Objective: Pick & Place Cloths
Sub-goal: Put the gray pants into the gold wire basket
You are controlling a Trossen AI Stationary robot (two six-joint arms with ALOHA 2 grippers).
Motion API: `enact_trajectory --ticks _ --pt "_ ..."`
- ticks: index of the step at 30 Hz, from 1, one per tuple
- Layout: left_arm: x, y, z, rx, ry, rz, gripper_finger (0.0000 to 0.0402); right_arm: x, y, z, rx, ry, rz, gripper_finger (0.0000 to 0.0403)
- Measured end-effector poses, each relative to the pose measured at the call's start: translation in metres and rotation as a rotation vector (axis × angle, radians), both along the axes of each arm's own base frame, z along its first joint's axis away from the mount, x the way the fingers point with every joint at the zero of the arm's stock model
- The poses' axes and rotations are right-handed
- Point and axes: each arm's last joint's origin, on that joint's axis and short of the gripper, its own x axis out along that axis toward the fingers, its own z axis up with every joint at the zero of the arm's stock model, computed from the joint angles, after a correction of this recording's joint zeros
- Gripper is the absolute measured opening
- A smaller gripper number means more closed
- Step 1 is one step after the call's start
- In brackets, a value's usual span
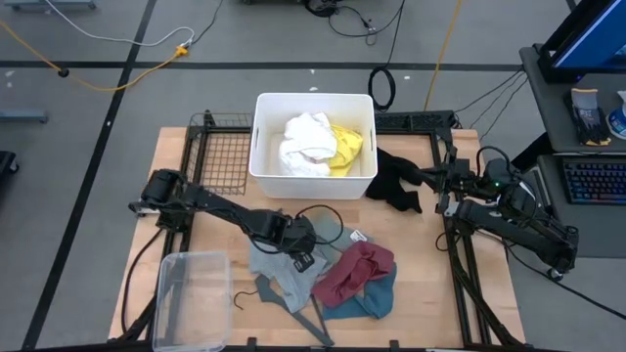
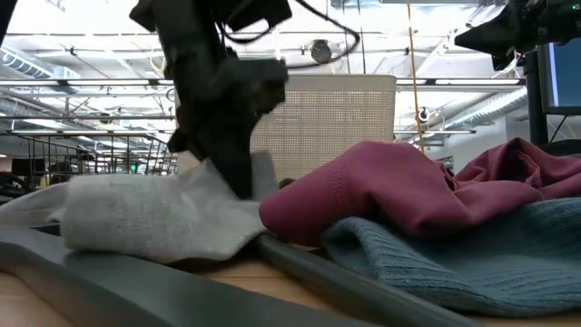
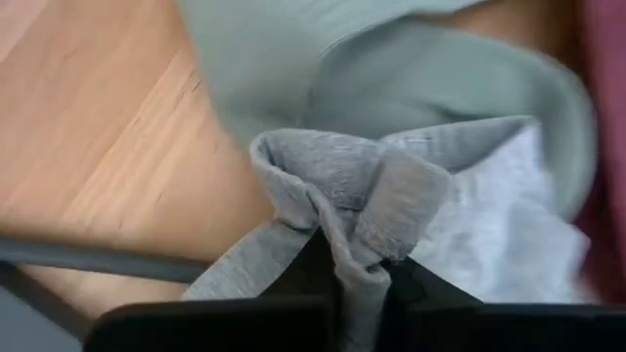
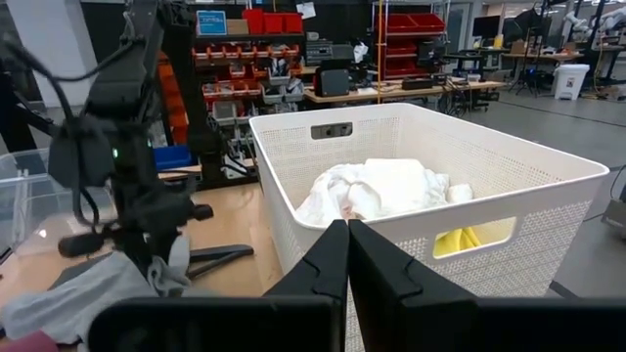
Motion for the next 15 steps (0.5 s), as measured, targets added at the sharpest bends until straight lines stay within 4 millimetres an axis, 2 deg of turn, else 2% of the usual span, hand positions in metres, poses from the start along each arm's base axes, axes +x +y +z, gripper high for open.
enact_trajectory --ticks 8,15 --pt "-0.023 0.005 0.069 -0.073 -0.173 0.039 0.0007 0.0 0.0 0.0 -0.002 -0.005 -0.001 0.0004" --pt "-0.058 0.013 0.135 -0.098 -0.403 0.121 0.0006 0.0 0.0 0.001 -0.003 -0.006 -0.001 0.0004"
